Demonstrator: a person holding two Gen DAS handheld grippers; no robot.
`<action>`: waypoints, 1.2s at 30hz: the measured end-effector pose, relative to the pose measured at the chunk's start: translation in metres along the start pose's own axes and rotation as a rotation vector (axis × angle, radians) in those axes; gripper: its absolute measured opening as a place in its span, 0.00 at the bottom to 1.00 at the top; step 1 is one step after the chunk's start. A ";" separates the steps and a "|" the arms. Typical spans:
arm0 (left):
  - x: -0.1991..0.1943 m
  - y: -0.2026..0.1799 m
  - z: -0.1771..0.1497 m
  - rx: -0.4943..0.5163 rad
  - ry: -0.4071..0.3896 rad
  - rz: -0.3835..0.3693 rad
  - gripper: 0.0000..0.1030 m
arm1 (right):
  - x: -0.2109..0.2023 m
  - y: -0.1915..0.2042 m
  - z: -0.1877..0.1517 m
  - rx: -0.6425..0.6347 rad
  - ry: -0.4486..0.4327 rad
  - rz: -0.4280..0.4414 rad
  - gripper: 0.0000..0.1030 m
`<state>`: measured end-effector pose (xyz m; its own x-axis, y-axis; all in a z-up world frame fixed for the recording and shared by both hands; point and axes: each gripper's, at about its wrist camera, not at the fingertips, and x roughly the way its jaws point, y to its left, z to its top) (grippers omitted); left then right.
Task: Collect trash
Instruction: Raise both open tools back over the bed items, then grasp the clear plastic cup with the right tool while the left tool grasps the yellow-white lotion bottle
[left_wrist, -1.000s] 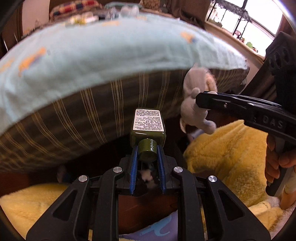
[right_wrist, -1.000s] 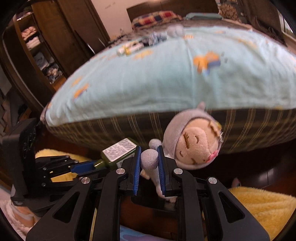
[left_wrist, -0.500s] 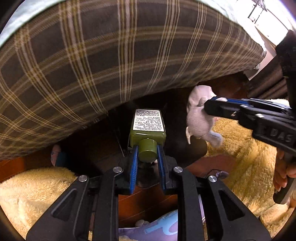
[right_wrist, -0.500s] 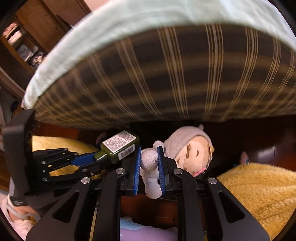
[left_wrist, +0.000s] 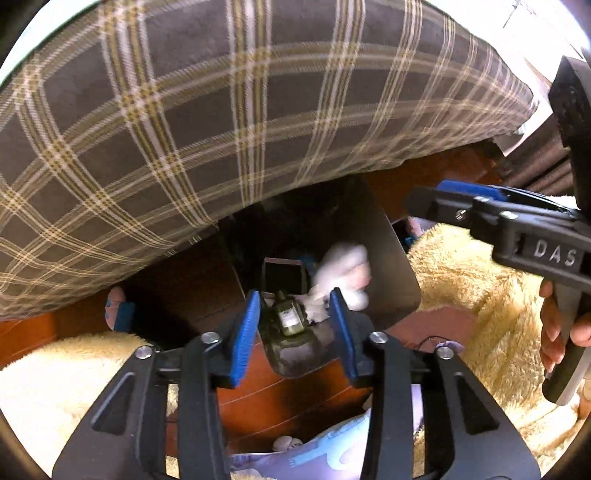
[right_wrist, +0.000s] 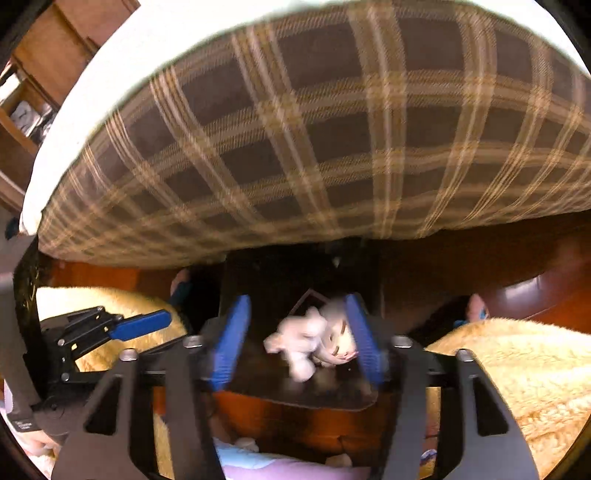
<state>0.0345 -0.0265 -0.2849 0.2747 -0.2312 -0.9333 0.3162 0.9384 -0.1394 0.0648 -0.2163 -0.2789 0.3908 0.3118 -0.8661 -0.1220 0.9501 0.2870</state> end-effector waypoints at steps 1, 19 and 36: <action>-0.003 0.000 0.001 -0.003 -0.007 0.003 0.44 | -0.005 -0.001 0.001 0.002 -0.013 -0.004 0.62; -0.134 0.008 0.036 -0.050 -0.314 0.020 0.79 | -0.105 -0.001 0.063 -0.021 -0.269 -0.005 0.90; -0.158 0.081 0.157 -0.114 -0.436 0.155 0.78 | -0.083 0.010 0.217 -0.048 -0.345 -0.078 0.90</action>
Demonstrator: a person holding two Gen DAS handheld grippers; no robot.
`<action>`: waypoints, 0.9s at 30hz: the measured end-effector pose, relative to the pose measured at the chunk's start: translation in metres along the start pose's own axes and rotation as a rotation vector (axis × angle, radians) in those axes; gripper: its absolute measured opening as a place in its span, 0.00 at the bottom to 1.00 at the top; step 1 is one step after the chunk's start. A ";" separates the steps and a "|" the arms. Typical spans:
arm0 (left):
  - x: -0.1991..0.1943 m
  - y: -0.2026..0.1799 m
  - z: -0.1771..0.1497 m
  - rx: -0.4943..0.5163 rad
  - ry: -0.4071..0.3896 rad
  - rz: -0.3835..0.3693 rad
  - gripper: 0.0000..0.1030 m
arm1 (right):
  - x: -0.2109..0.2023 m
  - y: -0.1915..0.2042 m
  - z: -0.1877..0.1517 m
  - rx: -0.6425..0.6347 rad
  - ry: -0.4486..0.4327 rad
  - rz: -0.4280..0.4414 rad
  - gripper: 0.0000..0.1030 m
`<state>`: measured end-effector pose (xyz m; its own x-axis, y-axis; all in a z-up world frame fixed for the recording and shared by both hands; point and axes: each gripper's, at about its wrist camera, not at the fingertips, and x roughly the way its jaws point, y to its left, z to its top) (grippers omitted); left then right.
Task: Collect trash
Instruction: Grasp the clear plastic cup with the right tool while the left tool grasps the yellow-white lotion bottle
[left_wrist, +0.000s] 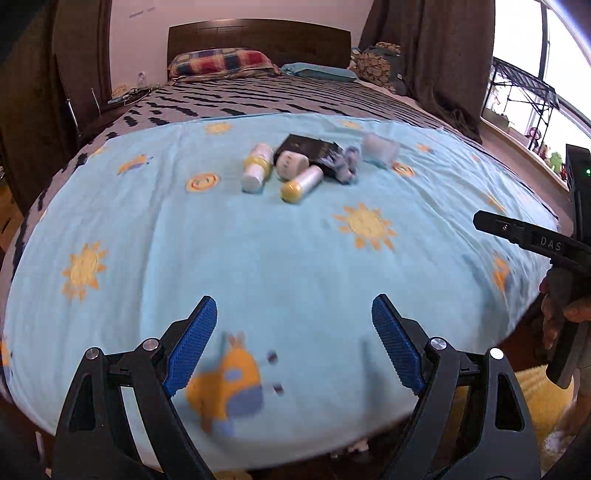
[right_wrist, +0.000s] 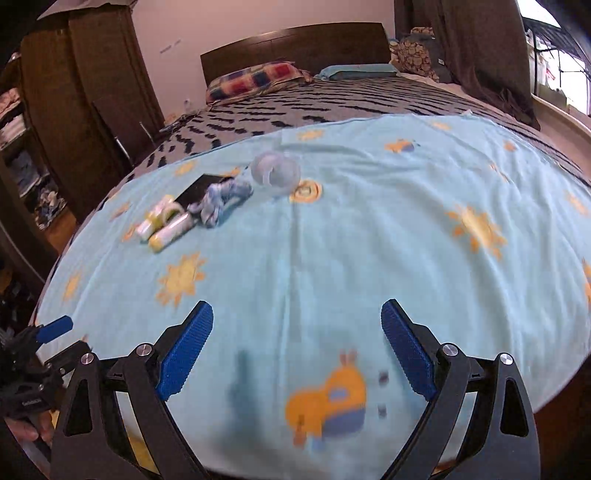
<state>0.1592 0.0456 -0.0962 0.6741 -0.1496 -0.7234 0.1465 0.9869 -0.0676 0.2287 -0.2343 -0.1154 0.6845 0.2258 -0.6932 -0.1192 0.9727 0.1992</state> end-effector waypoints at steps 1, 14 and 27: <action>0.003 0.004 0.005 -0.002 -0.001 0.005 0.78 | 0.005 0.001 0.006 -0.002 -0.001 -0.001 0.90; 0.083 0.040 0.089 -0.039 -0.004 0.058 0.53 | 0.074 0.020 0.089 -0.054 -0.043 -0.046 0.82; 0.144 0.047 0.117 -0.023 0.075 0.072 0.52 | 0.145 0.034 0.111 -0.099 0.072 -0.066 0.70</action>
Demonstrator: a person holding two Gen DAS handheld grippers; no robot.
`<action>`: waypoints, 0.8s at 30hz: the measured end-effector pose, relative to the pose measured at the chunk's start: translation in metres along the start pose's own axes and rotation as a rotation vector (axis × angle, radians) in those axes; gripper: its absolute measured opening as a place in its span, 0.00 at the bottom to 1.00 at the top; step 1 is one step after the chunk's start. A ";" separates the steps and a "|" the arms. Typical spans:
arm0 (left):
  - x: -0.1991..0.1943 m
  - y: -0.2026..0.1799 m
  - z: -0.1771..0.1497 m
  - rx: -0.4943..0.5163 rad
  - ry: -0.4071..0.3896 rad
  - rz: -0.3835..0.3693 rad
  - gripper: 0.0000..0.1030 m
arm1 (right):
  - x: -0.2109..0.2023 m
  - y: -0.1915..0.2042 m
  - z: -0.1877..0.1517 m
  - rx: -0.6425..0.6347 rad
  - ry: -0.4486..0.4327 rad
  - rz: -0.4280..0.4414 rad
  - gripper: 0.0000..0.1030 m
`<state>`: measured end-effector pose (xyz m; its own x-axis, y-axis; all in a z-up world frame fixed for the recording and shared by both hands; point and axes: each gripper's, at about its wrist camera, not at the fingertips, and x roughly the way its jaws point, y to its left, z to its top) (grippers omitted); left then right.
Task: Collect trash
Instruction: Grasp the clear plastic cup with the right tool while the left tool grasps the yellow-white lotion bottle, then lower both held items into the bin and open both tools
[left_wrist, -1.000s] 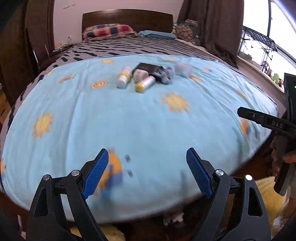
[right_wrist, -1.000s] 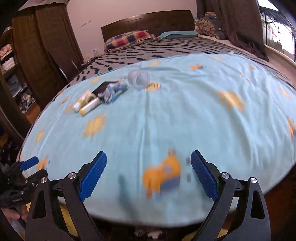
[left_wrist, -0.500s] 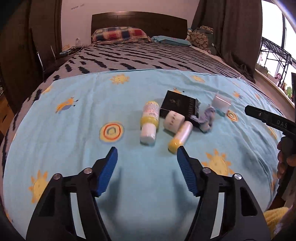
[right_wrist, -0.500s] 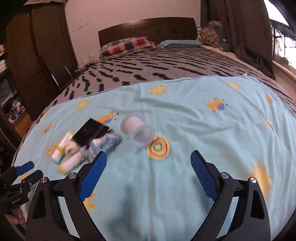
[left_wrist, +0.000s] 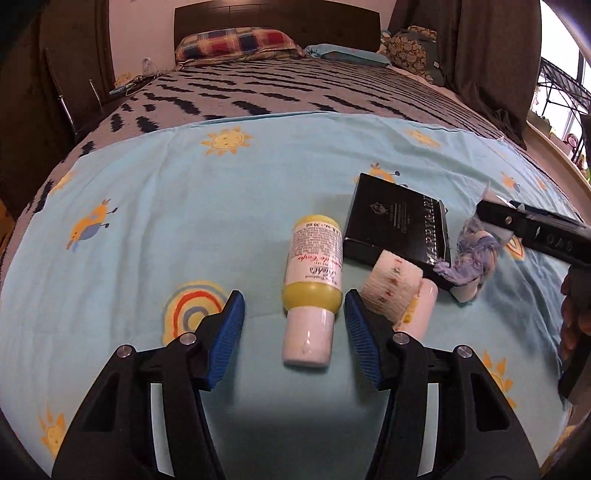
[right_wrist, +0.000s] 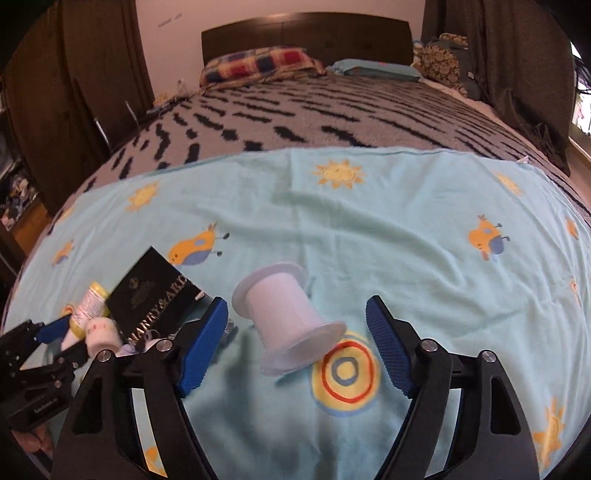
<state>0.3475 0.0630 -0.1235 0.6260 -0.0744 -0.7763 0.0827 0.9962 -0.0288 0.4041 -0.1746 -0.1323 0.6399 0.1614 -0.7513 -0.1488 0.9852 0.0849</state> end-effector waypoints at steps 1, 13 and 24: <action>0.001 0.000 0.002 -0.001 -0.002 -0.002 0.49 | 0.005 0.001 0.000 0.000 0.011 0.011 0.64; -0.012 -0.003 -0.007 0.017 -0.010 -0.003 0.28 | -0.017 0.011 -0.015 -0.039 -0.006 0.044 0.58; -0.089 -0.027 -0.069 0.056 -0.066 -0.038 0.28 | -0.100 0.013 -0.063 -0.061 -0.070 0.033 0.58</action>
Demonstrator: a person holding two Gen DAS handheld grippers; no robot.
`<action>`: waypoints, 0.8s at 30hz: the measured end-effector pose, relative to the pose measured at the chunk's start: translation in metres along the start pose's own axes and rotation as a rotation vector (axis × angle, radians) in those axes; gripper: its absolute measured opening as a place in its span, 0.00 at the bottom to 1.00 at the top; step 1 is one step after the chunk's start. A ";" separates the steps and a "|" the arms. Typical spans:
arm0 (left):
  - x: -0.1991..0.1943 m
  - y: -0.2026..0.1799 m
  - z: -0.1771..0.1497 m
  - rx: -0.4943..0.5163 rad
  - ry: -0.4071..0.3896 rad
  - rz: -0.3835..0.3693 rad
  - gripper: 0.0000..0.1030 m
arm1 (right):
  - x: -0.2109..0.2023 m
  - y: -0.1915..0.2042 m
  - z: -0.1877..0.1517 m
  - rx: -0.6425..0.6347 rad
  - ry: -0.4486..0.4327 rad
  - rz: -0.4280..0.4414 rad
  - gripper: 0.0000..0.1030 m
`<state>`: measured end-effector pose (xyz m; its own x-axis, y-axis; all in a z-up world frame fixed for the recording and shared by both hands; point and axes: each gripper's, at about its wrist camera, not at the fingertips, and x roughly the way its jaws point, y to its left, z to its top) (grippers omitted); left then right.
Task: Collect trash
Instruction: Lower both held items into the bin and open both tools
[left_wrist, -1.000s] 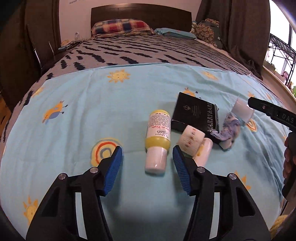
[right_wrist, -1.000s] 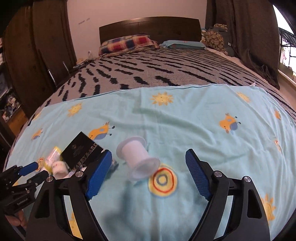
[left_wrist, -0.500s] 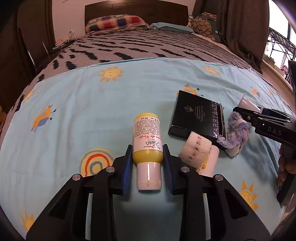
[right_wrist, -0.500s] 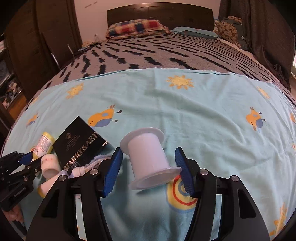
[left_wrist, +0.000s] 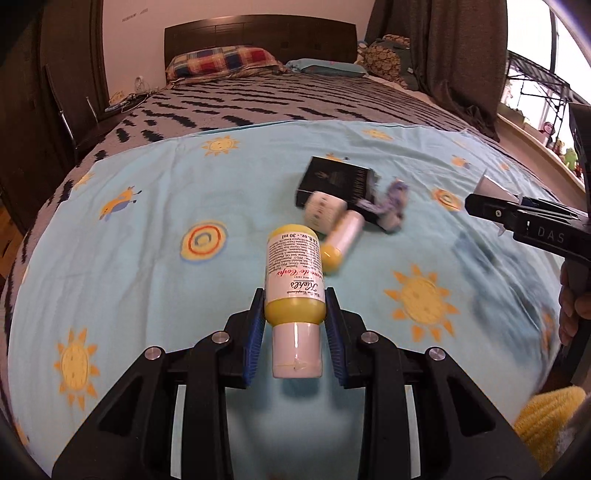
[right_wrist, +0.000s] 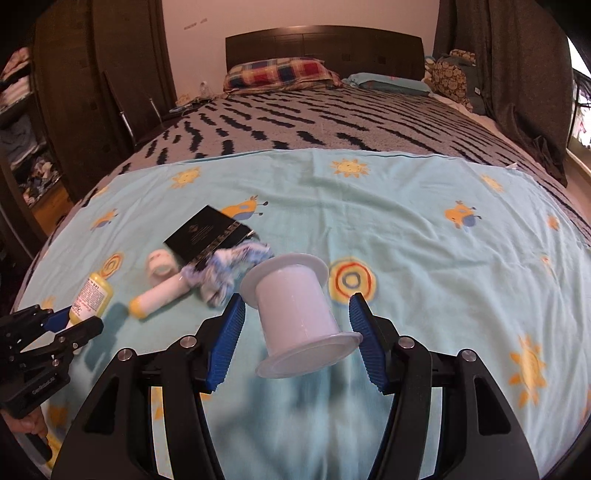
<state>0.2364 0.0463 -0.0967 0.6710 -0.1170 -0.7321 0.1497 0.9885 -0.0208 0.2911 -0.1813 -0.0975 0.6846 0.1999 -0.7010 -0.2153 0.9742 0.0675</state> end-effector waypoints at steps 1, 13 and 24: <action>-0.009 -0.006 -0.007 0.003 -0.006 -0.010 0.28 | -0.010 0.002 -0.006 -0.005 -0.007 -0.001 0.58; -0.076 -0.056 -0.072 0.034 -0.048 -0.090 0.29 | -0.096 0.016 -0.090 -0.002 -0.033 0.035 0.58; -0.095 -0.088 -0.138 0.057 -0.005 -0.160 0.29 | -0.121 0.023 -0.168 0.021 -0.006 0.042 0.58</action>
<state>0.0588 -0.0168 -0.1194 0.6387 -0.2729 -0.7194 0.2960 0.9502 -0.0977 0.0857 -0.2007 -0.1304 0.6793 0.2412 -0.6931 -0.2296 0.9669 0.1115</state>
